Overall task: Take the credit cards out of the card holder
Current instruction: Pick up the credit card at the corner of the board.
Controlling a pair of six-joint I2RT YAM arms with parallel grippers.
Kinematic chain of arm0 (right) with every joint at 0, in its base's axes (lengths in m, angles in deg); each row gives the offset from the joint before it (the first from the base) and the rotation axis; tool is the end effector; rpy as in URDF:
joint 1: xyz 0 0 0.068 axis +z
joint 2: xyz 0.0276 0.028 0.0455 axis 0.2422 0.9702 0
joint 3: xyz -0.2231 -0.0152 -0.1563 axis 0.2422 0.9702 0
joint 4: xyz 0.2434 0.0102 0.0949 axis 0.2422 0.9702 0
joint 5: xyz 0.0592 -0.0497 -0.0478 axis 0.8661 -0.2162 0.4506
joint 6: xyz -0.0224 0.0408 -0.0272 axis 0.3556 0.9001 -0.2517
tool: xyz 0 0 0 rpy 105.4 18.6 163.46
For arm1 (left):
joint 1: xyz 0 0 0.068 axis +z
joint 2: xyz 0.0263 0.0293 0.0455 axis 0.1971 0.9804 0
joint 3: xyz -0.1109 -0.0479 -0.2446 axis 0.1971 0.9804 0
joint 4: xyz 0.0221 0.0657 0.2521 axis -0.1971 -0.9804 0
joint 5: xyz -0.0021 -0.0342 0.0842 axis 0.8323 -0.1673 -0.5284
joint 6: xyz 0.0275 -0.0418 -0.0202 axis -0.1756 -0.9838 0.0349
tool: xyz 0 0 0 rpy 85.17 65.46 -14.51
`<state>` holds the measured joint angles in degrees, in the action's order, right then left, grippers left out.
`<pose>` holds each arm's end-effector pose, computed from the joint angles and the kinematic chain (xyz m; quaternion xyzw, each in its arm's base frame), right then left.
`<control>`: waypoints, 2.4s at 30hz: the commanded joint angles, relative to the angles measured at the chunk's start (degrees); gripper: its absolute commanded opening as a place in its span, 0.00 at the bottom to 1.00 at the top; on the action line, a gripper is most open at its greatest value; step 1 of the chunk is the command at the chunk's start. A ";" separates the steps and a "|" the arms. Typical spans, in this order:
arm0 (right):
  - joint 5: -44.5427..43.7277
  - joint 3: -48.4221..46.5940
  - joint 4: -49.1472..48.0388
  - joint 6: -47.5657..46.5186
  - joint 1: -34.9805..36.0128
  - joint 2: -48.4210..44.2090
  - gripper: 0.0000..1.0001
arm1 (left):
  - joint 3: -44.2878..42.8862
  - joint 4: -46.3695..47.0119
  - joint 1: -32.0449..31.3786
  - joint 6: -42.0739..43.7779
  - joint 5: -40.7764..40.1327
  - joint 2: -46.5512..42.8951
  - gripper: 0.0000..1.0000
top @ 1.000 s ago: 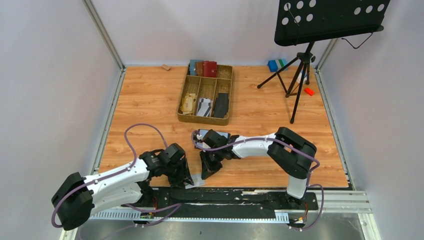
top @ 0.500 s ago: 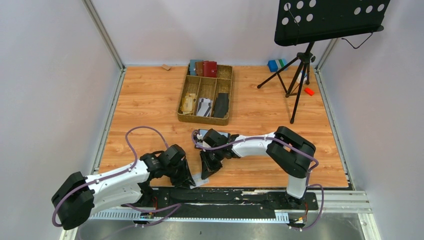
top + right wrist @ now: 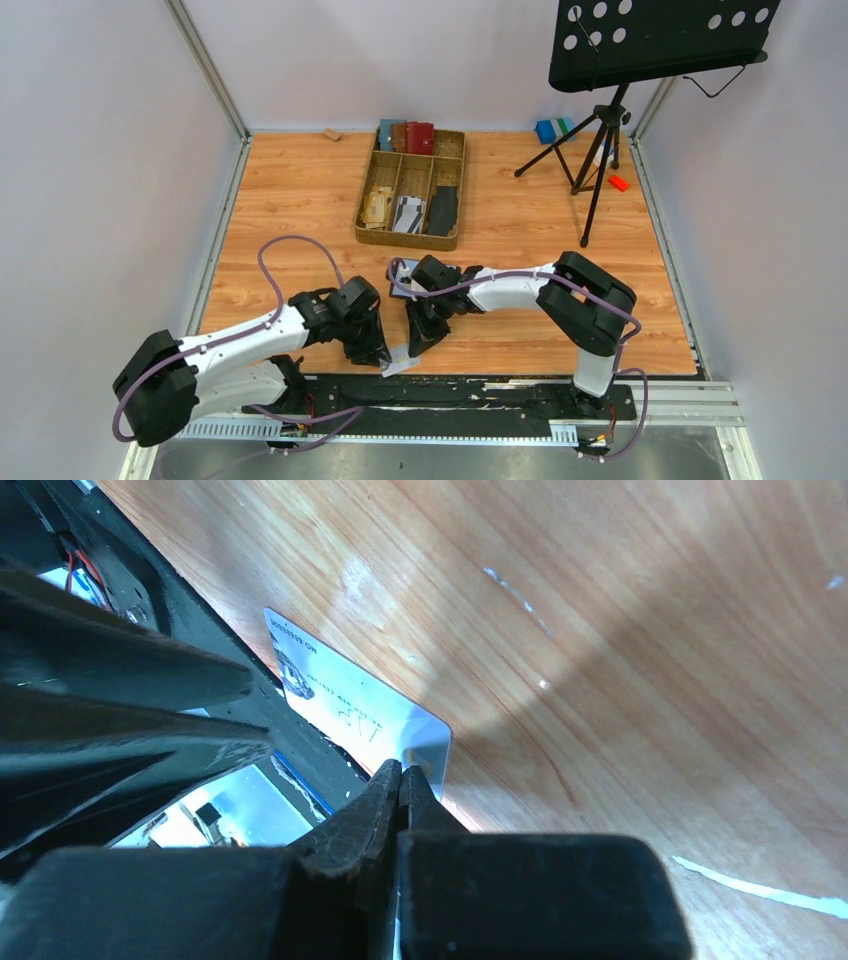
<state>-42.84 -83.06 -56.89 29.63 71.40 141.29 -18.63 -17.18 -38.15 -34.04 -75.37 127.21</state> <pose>0.1662 0.2936 0.1254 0.2148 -0.9175 -0.3312 0.0489 0.0998 -0.1287 0.1513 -0.1333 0.9665 -0.2190 0.0109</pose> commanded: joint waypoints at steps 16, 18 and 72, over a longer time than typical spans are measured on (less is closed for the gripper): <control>-11.01 3.54 6.23 -9.54 0.07 -23.07 0.18 | -19.60 -10.42 6.16 23.70 -8.88 13.84 0.18; -15.19 5.82 7.04 -13.20 1.53 -28.64 0.36 | -22.36 -10.61 6.56 26.57 -8.98 16.71 0.05; -38.07 4.76 -20.69 -71.77 29.49 -7.63 0.85 | -31.85 -13.86 6.71 51.02 7.36 43.23 0.00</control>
<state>-80.87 -77.21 -74.20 -41.21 100.67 132.51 -50.94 -31.98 -31.59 14.42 -67.59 168.82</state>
